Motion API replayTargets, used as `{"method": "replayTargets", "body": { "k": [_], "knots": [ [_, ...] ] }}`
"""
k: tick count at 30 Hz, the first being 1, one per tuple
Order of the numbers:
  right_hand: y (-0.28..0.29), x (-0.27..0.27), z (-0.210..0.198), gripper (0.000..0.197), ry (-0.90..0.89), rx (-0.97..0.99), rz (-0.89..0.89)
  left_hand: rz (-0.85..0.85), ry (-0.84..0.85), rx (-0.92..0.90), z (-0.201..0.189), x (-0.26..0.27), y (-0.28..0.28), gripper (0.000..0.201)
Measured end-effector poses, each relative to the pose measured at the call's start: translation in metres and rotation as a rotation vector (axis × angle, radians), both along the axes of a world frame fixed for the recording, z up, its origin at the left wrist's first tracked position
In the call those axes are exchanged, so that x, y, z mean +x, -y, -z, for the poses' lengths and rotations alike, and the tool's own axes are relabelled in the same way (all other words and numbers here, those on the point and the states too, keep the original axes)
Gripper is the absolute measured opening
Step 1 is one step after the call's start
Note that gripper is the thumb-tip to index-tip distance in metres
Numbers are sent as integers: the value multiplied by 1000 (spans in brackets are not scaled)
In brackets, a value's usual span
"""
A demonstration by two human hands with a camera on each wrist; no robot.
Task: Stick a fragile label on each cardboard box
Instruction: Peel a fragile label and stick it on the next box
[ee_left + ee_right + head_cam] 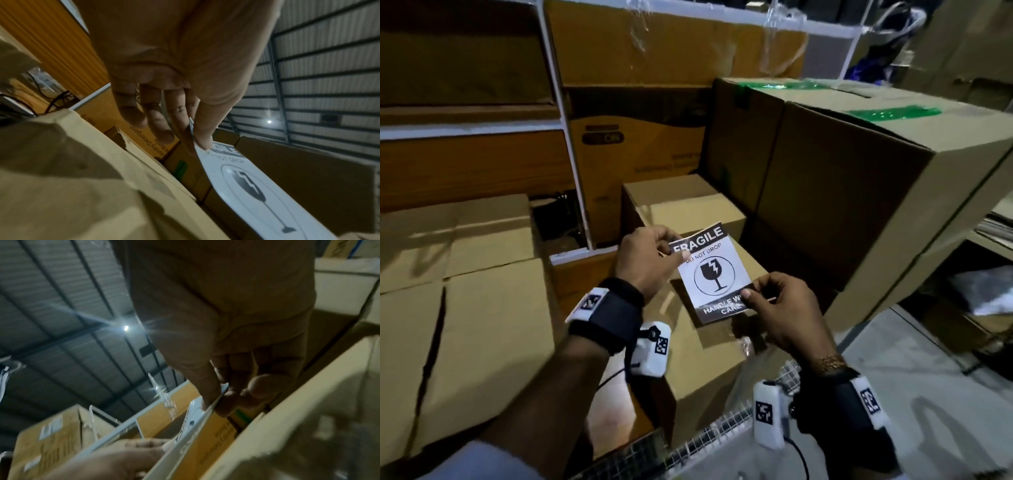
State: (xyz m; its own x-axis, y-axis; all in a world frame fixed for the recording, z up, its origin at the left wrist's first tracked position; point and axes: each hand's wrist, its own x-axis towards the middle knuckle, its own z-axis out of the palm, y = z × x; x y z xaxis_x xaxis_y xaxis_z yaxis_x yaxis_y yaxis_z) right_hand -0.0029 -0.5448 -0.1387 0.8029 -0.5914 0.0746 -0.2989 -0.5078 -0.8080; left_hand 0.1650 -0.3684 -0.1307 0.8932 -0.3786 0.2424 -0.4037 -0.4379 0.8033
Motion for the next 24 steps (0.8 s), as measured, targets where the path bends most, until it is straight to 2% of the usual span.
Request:
{"method": "replayTargets", "body": {
  "k": [8, 11, 15, 20, 24],
  "knots": [
    [13, 34, 16, 20, -11, -102, -100, -76, -65, 169, 3, 17, 8, 25],
    [25, 32, 15, 19, -1, -57, -86, -47, -31, 254, -8, 16, 16, 30],
    [39, 28, 19, 21, 6, -126, -25, 25, -31, 342, -18, 19, 32, 36],
    [41, 28, 29, 16, 42, -168, 5, 96, 14, 536, -17, 27, 52, 46],
    [46, 29, 38, 8, 77, -199, 37, 132, 23, 575, -13, 32, 58, 49]
  ]
}}
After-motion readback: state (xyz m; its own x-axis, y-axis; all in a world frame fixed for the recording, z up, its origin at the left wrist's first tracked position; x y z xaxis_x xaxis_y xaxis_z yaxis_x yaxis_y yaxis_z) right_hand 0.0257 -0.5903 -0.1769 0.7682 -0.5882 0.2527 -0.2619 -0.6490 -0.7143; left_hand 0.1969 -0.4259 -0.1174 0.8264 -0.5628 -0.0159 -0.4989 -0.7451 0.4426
